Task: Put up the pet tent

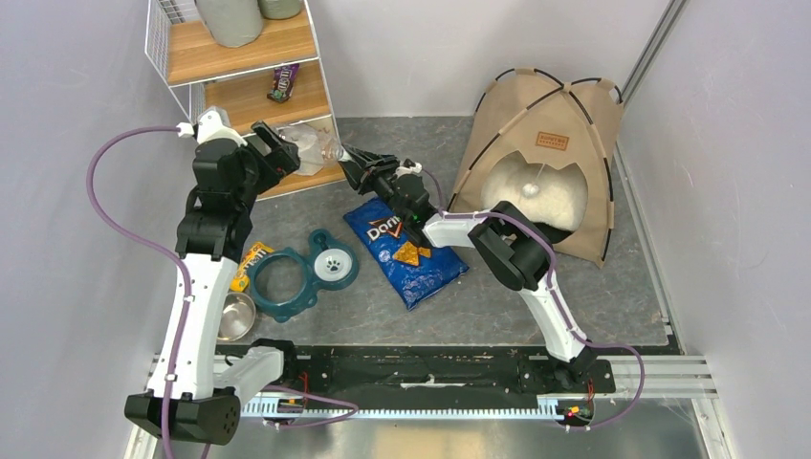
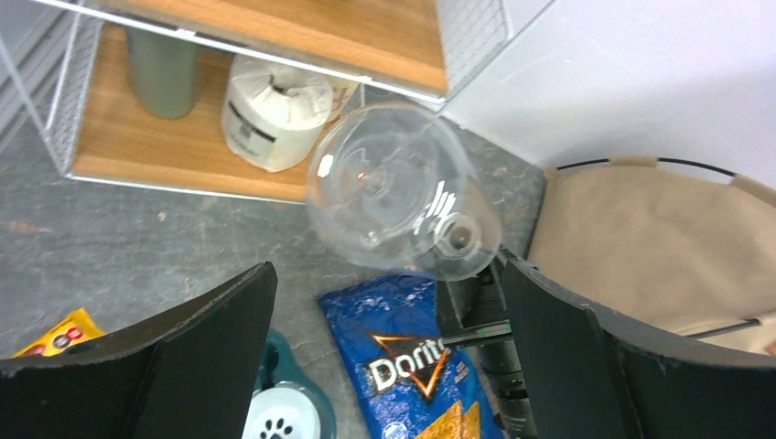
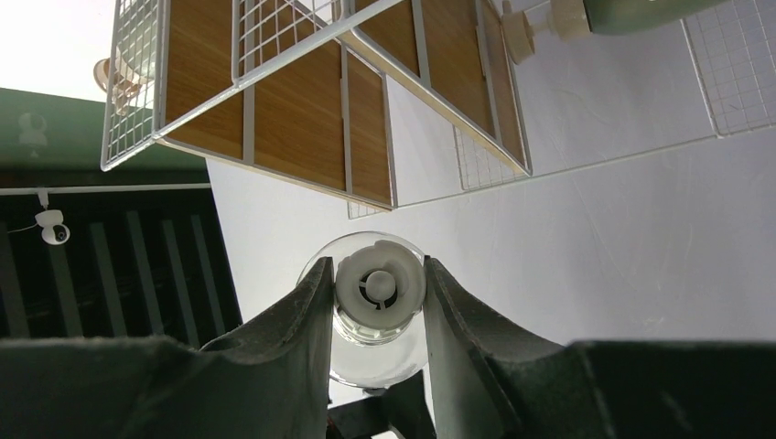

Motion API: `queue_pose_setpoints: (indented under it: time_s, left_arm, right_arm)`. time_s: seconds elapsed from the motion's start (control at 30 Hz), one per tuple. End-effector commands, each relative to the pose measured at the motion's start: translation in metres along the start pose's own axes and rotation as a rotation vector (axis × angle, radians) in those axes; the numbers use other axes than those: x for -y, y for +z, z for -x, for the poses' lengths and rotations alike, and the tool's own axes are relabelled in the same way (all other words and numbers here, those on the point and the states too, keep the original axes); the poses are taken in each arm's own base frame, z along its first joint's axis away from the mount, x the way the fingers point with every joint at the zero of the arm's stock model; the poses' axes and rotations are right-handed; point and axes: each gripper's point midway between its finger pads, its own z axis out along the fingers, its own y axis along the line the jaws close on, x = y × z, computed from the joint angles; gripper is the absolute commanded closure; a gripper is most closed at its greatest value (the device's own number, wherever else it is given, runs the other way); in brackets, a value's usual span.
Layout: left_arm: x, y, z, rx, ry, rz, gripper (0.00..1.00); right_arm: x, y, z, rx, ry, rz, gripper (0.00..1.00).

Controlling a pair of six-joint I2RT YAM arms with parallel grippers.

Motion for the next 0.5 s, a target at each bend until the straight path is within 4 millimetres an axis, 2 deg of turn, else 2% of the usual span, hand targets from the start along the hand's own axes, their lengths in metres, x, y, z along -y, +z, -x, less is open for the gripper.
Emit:
queue_pose_setpoints:
  time_s: [0.0, 0.13, 0.3, 0.33, 0.47]
  left_arm:
    - [0.024, 0.001, 0.018, 0.056, -0.035, -0.137, 0.00]
    - [0.016, 0.010, 0.017, 0.050, -0.055, -0.109, 0.00]
    - [0.024, 0.017, 0.018, 0.032, -0.115, -0.164, 0.00]
    - [0.018, 0.020, 0.023, 0.041, -0.131, -0.153, 0.00]
    - [0.018, 0.028, 0.017, 0.014, -0.154, -0.167, 0.02]
  right_arm:
    - [-0.019, 0.001, -0.017, -0.061, 0.065, 0.054, 1.00]
    - [-0.021, -0.001, -0.021, -0.085, 0.079, 0.061, 1.00]
    - [-0.019, -0.002, -0.025, -0.116, 0.073, 0.036, 1.00]
    - [-0.018, -0.002, -0.024, -0.118, 0.074, 0.030, 1.00]
    - [-0.018, -0.002, -0.025, -0.137, 0.102, 0.044, 1.00]
